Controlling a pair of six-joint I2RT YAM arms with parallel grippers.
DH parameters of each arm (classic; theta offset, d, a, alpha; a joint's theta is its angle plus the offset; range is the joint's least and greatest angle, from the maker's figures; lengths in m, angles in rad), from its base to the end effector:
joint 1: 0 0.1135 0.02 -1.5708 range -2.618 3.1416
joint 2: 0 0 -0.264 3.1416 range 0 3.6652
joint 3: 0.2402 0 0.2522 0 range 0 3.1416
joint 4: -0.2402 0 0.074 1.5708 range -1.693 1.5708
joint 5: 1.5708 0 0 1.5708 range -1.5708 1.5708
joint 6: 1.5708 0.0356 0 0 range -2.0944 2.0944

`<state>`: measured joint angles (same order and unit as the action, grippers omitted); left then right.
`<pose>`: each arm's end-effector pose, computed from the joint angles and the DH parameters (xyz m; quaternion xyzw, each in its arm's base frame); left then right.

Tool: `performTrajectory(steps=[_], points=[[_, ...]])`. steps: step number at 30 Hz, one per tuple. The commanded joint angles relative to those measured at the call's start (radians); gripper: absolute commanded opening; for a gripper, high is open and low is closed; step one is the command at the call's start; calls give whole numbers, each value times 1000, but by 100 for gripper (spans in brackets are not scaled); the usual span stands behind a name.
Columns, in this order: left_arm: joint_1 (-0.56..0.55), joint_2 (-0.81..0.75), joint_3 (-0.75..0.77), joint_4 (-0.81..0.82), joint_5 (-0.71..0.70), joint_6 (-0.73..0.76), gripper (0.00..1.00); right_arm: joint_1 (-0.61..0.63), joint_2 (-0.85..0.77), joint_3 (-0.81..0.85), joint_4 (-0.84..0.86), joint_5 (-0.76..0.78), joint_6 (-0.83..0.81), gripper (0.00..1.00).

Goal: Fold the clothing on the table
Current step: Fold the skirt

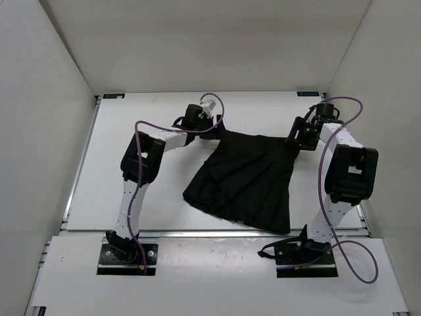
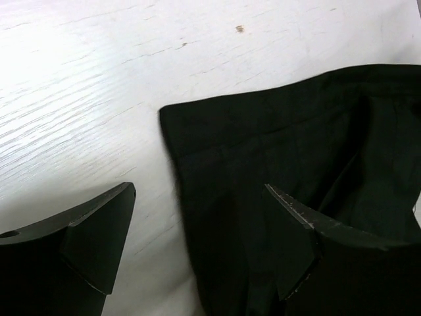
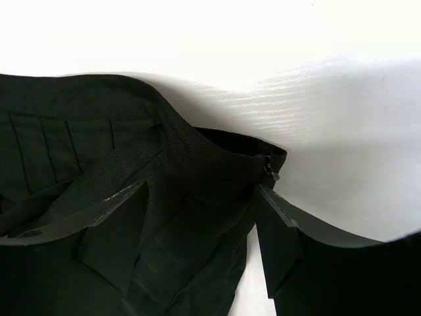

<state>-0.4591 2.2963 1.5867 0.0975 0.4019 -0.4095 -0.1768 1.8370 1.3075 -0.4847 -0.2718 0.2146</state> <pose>0.4487 -0.2374 0.1356 0.1136 0.8669 -0.3508 0.3354 0.3840 -0.0589 0.2043 0.1487 0.9417 0.1354 0.2697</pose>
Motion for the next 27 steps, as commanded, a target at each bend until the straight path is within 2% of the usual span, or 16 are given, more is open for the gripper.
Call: performTrajectory(steps=[1, 6, 11, 13, 15, 16, 18, 19, 20, 23, 27], points=[[-42, 20, 39, -13, 38, -15, 88, 10, -8, 32, 12, 22, 9, 62], [-68, 40, 65, -7, 34, -38, 85, -1, -18, 32, 9, 23, 6, 62], [-93, 58, 82, -24, -9, -45, 74, -9, -13, 41, -9, 23, -7, 61], [-104, 55, 88, -38, -21, -46, 66, -7, -12, 32, 8, 28, -9, 61], [-102, 55, 93, -39, -37, -38, 54, -3, -10, 26, 23, 28, -4, 58], [-101, 57, 99, -44, -43, -44, 43, -4, -1, 27, 29, 22, -3, 56], [-107, 60, 111, -58, -75, -37, 26, -6, 19, 35, 32, 20, -4, 49], [-104, 60, 120, -62, -83, -38, 22, -3, 27, 53, 26, 16, -3, 48], [-99, 55, 121, -65, -93, -37, 12, -3, 33, 58, 18, 22, -3, 47], [-98, 51, 131, -79, -115, -38, 0, 5, 73, 98, -35, 69, -15, 48], [-87, 29, 139, -131, -166, -14, 0, -19, 47, 61, -48, 79, -26, 51]])
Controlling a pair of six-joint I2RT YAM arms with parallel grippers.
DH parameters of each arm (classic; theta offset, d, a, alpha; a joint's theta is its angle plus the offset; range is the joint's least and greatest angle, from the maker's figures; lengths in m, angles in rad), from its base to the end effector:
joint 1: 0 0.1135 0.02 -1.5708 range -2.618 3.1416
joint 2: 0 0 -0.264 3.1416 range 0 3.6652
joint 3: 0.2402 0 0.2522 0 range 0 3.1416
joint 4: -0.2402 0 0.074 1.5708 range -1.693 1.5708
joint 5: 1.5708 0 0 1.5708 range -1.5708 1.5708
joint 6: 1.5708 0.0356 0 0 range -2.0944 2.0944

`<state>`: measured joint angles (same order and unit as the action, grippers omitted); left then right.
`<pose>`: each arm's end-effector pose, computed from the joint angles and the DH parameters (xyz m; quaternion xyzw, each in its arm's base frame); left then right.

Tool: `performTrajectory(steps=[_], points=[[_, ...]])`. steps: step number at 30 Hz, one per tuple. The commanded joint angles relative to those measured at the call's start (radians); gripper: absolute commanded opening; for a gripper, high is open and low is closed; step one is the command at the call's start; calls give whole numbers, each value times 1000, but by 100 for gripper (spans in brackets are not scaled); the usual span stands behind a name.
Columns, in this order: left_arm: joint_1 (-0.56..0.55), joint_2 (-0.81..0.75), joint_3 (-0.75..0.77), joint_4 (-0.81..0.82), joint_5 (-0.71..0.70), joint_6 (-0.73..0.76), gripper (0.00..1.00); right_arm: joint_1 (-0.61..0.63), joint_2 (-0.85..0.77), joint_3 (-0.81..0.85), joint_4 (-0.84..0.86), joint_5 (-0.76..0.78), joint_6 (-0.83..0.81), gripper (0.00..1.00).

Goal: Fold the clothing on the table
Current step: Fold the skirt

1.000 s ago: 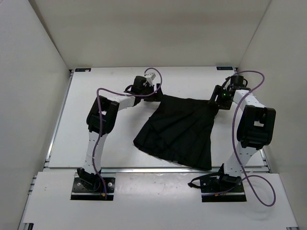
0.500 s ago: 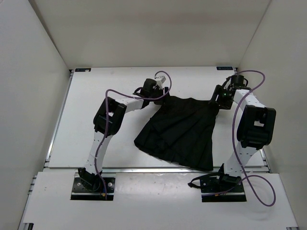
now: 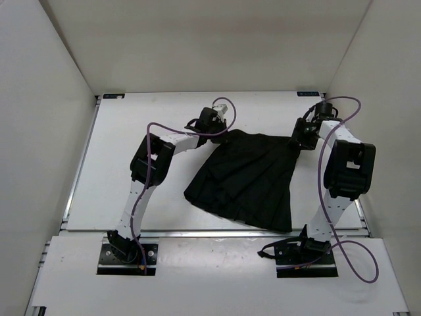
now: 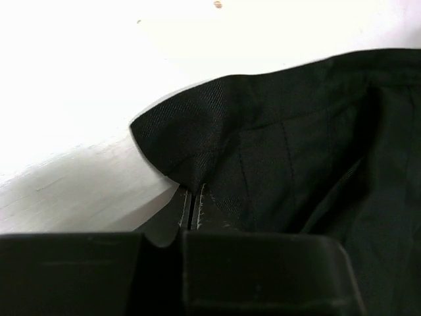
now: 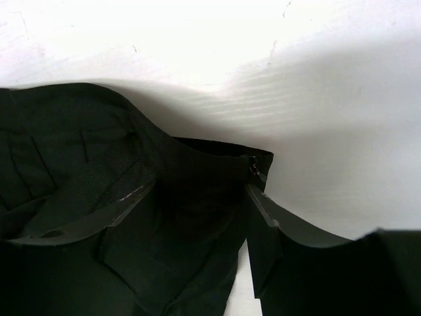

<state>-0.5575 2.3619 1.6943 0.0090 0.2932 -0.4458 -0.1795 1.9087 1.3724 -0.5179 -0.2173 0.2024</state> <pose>0.4381 -0.2853 0.1284 0.1138 0.8832 -0.3245 0.3190 0.3974 -0.0643 0.1944 0.1552 0.9489 0.1077 0.2527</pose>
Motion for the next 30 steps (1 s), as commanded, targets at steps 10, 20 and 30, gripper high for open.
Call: performTrajectory(steps=[10, 20, 30], points=[[50, -118, -77, -23, -81, 27, 0, -17, -59, -87, 58, -40, 11, 65], [54, -177, -177, -21, -66, 42, 0, 8, 47, -13, 108, -122, 46, 43], [154, -338, -356, 6, -155, 53, 0, 99, 119, 88, 188, -258, 77, 0]])
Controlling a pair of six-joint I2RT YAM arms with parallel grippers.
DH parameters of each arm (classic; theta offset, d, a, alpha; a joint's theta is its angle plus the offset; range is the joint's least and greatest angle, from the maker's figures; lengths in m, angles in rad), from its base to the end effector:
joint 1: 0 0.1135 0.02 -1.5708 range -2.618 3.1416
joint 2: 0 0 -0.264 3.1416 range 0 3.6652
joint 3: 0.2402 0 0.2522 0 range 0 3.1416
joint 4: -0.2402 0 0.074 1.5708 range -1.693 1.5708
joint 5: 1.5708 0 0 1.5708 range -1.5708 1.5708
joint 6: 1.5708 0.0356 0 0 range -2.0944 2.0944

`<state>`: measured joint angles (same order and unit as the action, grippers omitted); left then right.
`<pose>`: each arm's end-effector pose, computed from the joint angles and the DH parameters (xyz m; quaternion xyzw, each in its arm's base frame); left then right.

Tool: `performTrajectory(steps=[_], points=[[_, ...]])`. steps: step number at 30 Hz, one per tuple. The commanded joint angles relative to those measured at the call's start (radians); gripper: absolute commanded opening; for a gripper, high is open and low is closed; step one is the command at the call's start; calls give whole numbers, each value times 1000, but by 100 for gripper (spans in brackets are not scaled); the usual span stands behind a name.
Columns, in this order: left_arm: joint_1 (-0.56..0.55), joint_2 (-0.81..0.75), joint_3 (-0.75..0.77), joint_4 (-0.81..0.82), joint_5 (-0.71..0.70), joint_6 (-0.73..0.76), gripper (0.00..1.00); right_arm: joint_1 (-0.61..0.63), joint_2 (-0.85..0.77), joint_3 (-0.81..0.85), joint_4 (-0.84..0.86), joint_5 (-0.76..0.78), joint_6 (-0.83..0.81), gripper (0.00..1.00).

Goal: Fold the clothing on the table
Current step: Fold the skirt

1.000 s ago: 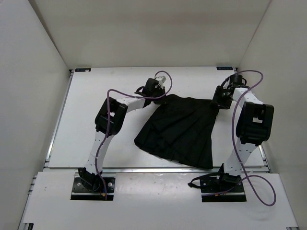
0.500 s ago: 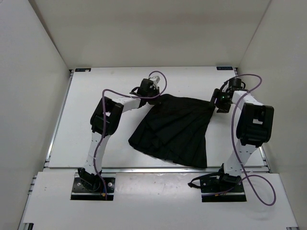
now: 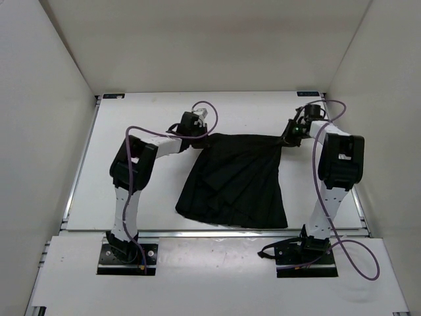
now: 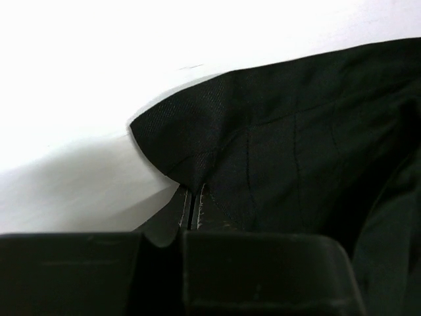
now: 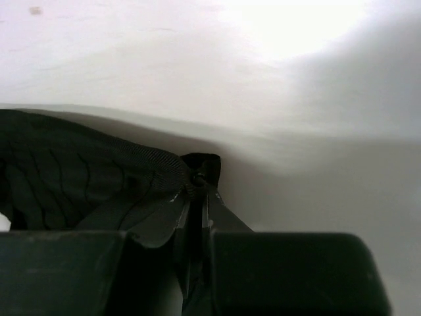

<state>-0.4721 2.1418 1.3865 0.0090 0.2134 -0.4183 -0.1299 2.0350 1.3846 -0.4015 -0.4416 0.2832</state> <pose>0.4081 -0.2168 0.1375 0.0672 0.9095 -0.2596 0.3175 0.4205 -0.0396 0.1568 0.1384 0.9345 0.2302 0.2334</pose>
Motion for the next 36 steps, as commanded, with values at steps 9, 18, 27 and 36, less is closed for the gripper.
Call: performTrajectory(steps=[9, 18, 27, 36], points=[[214, -296, -70, -90, -105, 134, 0, 124, 86, 421, 40, -146, -10, 0], [251, -178, 61, -155, -78, 144, 0, 176, 292, 646, -91, -181, -22, 0], [222, -278, 435, -242, -88, 222, 0, 150, 126, 1063, -218, -114, -107, 0], [27, -883, 156, -106, -302, 450, 0, 216, -557, 564, -79, 52, -243, 0]])
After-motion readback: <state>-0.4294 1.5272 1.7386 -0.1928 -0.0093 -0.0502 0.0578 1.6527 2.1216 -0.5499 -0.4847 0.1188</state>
